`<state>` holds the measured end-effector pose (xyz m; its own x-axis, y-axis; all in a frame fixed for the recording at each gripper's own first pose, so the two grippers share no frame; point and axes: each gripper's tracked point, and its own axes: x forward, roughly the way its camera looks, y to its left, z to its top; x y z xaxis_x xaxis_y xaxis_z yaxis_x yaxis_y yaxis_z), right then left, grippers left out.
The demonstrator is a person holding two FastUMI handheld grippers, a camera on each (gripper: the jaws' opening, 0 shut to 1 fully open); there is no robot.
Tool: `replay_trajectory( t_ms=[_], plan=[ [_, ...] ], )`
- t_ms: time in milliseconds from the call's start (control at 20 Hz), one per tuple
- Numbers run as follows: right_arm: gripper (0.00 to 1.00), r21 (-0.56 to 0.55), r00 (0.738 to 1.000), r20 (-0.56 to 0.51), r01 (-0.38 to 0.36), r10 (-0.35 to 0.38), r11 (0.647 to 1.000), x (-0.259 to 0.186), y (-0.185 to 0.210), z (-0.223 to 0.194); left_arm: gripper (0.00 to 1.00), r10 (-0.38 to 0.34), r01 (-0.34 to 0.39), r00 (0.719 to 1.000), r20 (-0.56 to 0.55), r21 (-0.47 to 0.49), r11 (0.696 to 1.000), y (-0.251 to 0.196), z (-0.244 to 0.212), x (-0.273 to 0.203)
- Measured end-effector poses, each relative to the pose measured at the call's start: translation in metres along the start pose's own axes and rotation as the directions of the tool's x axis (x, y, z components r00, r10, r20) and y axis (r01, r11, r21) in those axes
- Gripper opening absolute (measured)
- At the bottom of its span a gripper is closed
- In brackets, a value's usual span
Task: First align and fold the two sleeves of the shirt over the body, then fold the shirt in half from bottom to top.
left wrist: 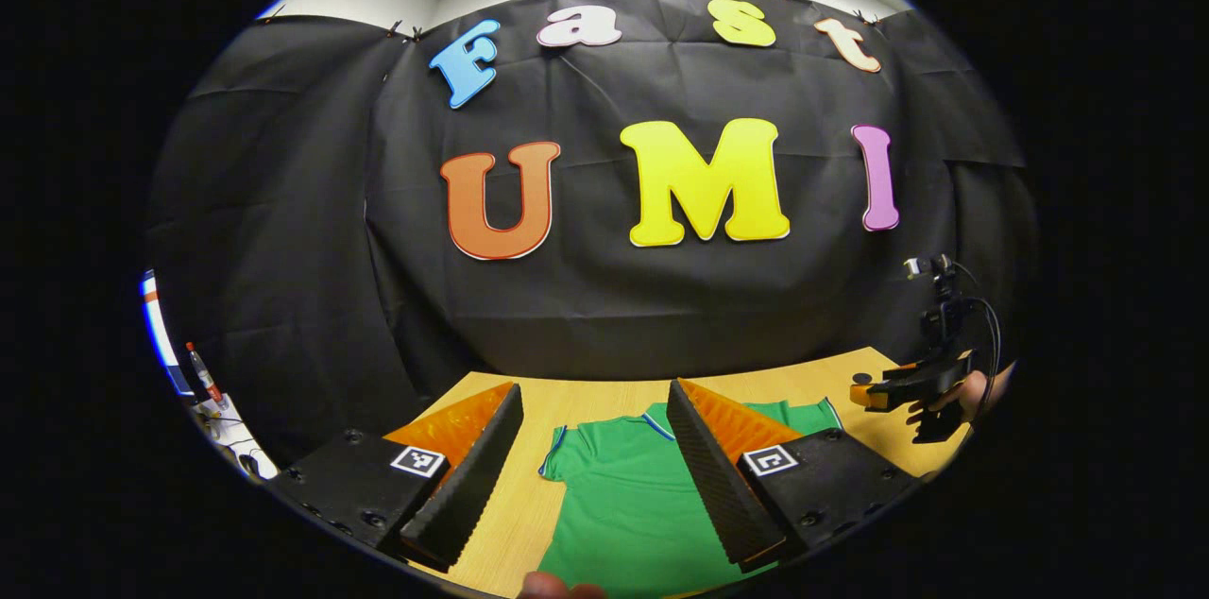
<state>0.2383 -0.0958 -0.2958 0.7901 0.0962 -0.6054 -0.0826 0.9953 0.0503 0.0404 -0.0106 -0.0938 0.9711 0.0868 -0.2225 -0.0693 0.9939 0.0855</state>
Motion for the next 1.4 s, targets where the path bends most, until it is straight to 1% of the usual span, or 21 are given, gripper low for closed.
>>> replay_trajectory(
  t_ms=[100, 150, 300, 400, 550, 700, 750, 800, 850, 900, 950, 1000, 1050, 1150, 1250, 1350, 1400],
  plan=[
    [0.97, 0.034, 0.999, -0.046, 0.0, 0.001, 0.999, 0.03, 0.0, -0.015, 0.99, 0.009, -0.009, 1.0, -0.02, 0.007, 1.0, 0.0, -0.009, 0.004],
    [0.97, 0.033, 0.998, -0.061, 0.009, -0.007, 0.999, 0.044, -0.002, -0.021, 0.99, 0.015, -0.015, 0.999, -0.033, 0.012, 1.0, 0.001, -0.014, 0.007],
    [0.98, 0.041, 0.996, -0.091, 0.009, -0.005, 0.999, 0.078, -0.005, -0.034, 0.99, 0.036, -0.034, 0.996, -0.079, 0.021, 0.999, 0.002, -0.034, 0.008],
    [0.97, 0.041, 0.995, -0.099, 0.009, -0.005, 0.999, 0.096, -0.007, -0.034, 0.99, 0.05, -0.048, 0.993, -0.11, 0.021, 0.999, 0.003, -0.049, 0.01],
    [0.97, 0.046, 0.995, -0.101, 0.0, 0.004, 0.999, 0.113, -0.006, -0.028, 0.99, 0.061, -0.061, 0.987, -0.152, 0.005, 0.998, 0.003, -0.066, 0.009],
    [0.97, 0.025, 0.995, -0.102, -0.004, 0.007, 1.0, 0.124, -0.004, -0.029, 0.99, 0.074, -0.074, 0.985, -0.158, 0.008, 0.997, 0.007, -0.068, 0.012],
    [0.89, 0.02, 0.994, -0.107, -0.002, 0.005, 1.0, 0.127, -0.003, -0.032, 0.99, 0.077, -0.077, 0.984, -0.16, 0.009, 0.997, 0.009, -0.069, 0.013],
    [0.89, 0.021, 0.994, -0.111, -0.002, 0.004, 1.0, 0.129, -0.001, -0.034, 0.99, 0.08, -0.08, 0.983, -0.166, 0.007, 0.997, 0.009, -0.072, 0.015],
    [0.92, 0.022, 0.993, -0.119, 0.003, 0.0, 1.0, 0.132, -0.002, -0.037, 0.99, 0.083, -0.083, 0.982, -0.172, 0.004, 0.997, 0.011, -0.074, 0.016],
    [0.88, 0.024, 0.992, -0.127, 0.004, -0.001, 1.0, 0.135, -0.001, -0.042, 0.99, 0.083, -0.084, 0.98, -0.179, 0.001, 0.996, 0.011, -0.075, 0.015],
    [0.87, 0.009, 0.994, -0.113, 0.008, -0.007, 1.0, 0.136, -0.003, -0.04, 0.99, 0.087, -0.088, 0.979, -0.182, 0.0, 0.996, 0.012, -0.078, 0.017],
    [0.82, 0.001, 0.994, -0.113, 0.003, -0.003, 1.0, 0.14, -0.003, -0.041, 0.99, 0.087, -0.089, 0.979, -0.186, 0.0, 0.996, 0.012, -0.078, 0.017],
    [0.58, -0.025, 0.994, -0.106, 0.002, -0.004, 1.0, 0.14, -0.001, -0.04, 0.99, 0.088, -0.089, 0.978, -0.189, -0.001, 0.996, 0.014, -0.08, 0.017],
    [0.1, -0.115, 0.993, -0.111, 0.034, -0.046, 0.993, 0.137, 0.0, -0.036, 0.99, 0.09, -0.092, 0.976, -0.196, 0.0, 0.996, 0.015, -0.081, 0.017],
    [0.03, -0.126, 0.993, -0.119, 0.009, -0.024, 0.992, 0.137, 0.01, -0.036, 0.99, 0.091, -0.091, 0.977, -0.191, 0.008, 0.996, 0.016, -0.079, 0.018],
    [0.03, -0.099, 0.994, -0.105, 0.015, -0.025, 0.995, 0.134, 0.01, -0.029, 0.99, 0.087, -0.086, 0.98, -0.18, 0.013, 0.996, 0.015, -0.077, 0.017],
    [0.0, -0.077, 0.995, -0.091, 0.021, -0.028, 0.997, 0.133, 0.009, -0.025, 0.99, 0.089, -0.088, 0.98, -0.178, 0.013, 0.996, 0.016, -0.076, 0.017]
  ],
)
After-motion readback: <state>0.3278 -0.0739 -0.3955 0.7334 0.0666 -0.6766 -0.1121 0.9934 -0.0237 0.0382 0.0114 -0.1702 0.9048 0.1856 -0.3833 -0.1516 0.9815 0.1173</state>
